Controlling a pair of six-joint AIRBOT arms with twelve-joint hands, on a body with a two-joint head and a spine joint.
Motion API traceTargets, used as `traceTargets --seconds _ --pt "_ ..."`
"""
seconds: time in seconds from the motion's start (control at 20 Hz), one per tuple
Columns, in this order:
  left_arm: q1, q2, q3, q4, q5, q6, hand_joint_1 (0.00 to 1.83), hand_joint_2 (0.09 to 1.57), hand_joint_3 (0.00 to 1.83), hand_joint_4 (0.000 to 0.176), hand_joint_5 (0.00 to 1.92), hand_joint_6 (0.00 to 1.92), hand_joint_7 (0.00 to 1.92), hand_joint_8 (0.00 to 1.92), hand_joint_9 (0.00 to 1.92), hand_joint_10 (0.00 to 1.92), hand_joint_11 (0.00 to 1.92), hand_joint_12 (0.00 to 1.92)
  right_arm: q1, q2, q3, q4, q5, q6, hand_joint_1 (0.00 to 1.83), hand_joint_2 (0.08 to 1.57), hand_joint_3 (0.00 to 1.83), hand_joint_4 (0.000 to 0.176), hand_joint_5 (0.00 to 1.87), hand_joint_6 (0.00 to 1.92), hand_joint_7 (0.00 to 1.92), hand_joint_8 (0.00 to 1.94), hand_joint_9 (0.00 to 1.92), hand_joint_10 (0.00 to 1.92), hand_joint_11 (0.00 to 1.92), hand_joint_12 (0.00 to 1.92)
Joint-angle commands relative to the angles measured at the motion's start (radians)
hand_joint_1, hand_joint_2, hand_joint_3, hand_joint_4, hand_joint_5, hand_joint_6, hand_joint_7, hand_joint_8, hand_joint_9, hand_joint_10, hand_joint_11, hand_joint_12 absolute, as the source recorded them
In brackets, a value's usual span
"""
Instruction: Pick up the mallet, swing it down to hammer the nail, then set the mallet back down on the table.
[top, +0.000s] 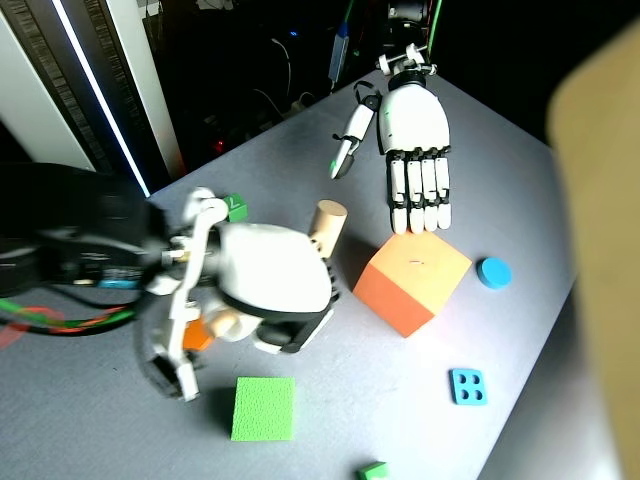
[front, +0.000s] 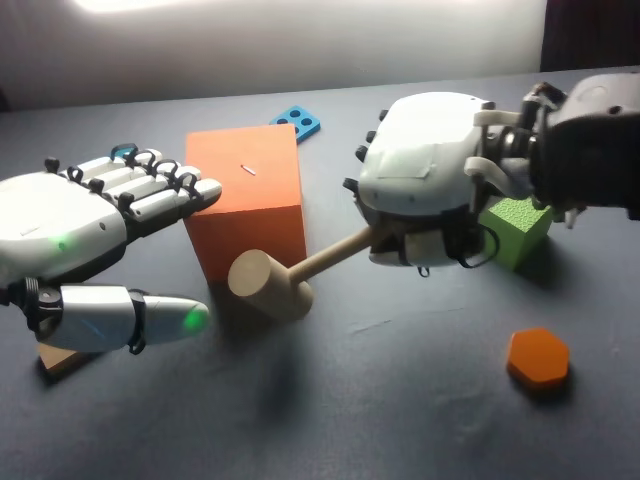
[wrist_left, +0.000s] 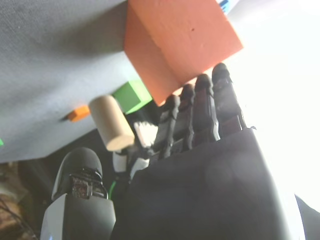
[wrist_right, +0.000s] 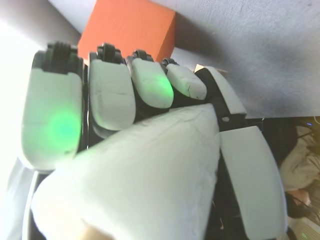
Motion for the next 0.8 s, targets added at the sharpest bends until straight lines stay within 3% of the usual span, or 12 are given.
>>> traceTargets --seconds 0.0,0.15,0.3,0.4,0.45,0.5,0.55,0.6,0.65,0.7,0.75 --pt "-0.015 0.012 0.0 -0.013 -0.108 -0.003 0.0 1.18 0.0 0.0 0.02 0.01 0.02 0.01 0.0 0.0 0.0 0.0 0.003 -0.003 0.011 0.001 -0.004 -0.002 0.55 1.54 0.0 0.0 1.19 1.92 1.42 1.94 1.5 1.92 1.6 1.92" --pt "-0.026 0.019 -0.003 -0.013 -0.108 -0.003 0.0 1.18 0.0 0.0 0.03 0.01 0.03 0.01 0.01 0.01 0.0 0.0 -0.004 -0.029 0.03 -0.043 -0.019 -0.002 0.56 1.53 0.0 0.0 1.2 1.92 1.43 1.94 1.51 1.92 1.61 1.92" --pt "-0.047 0.031 -0.008 -0.013 -0.105 -0.003 0.0 1.18 0.0 0.0 0.03 0.01 0.03 0.01 0.02 0.0 0.01 0.01 -0.012 -0.04 0.03 -0.071 -0.028 -0.002 0.49 1.5 0.0 0.0 1.14 1.92 1.33 1.94 1.4 1.92 1.49 1.92" --pt "-0.065 0.038 -0.012 -0.013 -0.095 0.002 0.0 1.18 0.0 0.0 0.02 0.0 0.02 0.0 0.01 0.0 0.0 0.0 -0.013 -0.042 0.03 -0.072 -0.028 -0.002 0.45 1.38 0.0 0.0 1.03 1.92 1.15 1.94 1.2 1.92 1.28 1.92" --pt "-0.082 0.044 -0.016 -0.013 -0.074 0.009 0.0 1.19 0.0 0.0 0.01 0.0 0.01 0.0 0.0 0.0 0.0 0.0 -0.013 -0.044 0.03 -0.073 -0.028 -0.002 0.4 1.36 0.0 0.0 0.92 1.92 0.97 1.94 0.97 1.92 1.03 1.92" --pt "-0.098 0.05 -0.022 -0.013 -0.048 0.019 0.0 1.19 0.0 0.0 0.01 0.0 0.01 0.0 0.0 0.0 0.0 0.0 -0.013 -0.047 0.03 -0.074 -0.028 -0.002 0.4 1.36 0.0 0.0 0.92 1.92 0.97 1.94 0.97 1.92 1.03 1.92" --pt "-0.113 0.055 -0.027 -0.013 -0.032 0.025 0.0 1.19 0.0 0.0 0.02 0.0 0.02 0.0 0.0 0.0 0.0 0.0 -0.013 -0.051 0.03 -0.074 -0.028 -0.002 0.4 1.35 0.0 0.0 0.81 1.92 0.84 1.94 0.8 1.92 0.81 1.92" --pt "-0.123 0.06 -0.031 -0.013 -0.023 0.029 0.0 1.19 0.0 0.0 0.03 0.01 0.03 0.01 0.02 0.01 0.02 0.01 -0.014 -0.055 0.03 -0.074 -0.025 -0.002 0.45 1.34 0.0 0.0 0.67 1.77 0.72 1.9 0.69 1.92 0.68 1.92" --pt "-0.136 0.064 -0.035 -0.013 -0.013 0.033 0.0 1.18 0.0 0.0 0.03 0.01 0.03 0.0 0.01 0.0 0.01 0.0 -0.014 -0.06 0.03 -0.074 -0.019 -0.002 0.52 1.32 0.0 0.0 0.62 1.46 0.62 1.71 0.6 1.83 0.58 1.86" --pt "-0.144 0.065 -0.037 -0.013 -0.007 0.036 0.0 1.18 0.0 0.0 0.03 0.01 0.02 0.0 0.01 0.0 0.01 0.0 -0.012 -0.062 0.03 -0.075 -0.017 -0.002 0.8 1.32 0.0 0.003 0.62 1.53 0.57 1.58 0.55 1.71 0.53 1.76" --pt "-0.157 0.066 -0.04 -0.013 0.002 0.04 0.0 1.18 0.0 0.0 0.01 0.0 0.01 0.0 0.0 0.0 0.0 0.0 -0.01 -0.063 0.03 -0.077 -0.018 -0.002 1.01 1.34 0.0 0.017 0.58 1.56 0.61 1.63 0.46 1.6 0.41 1.74"
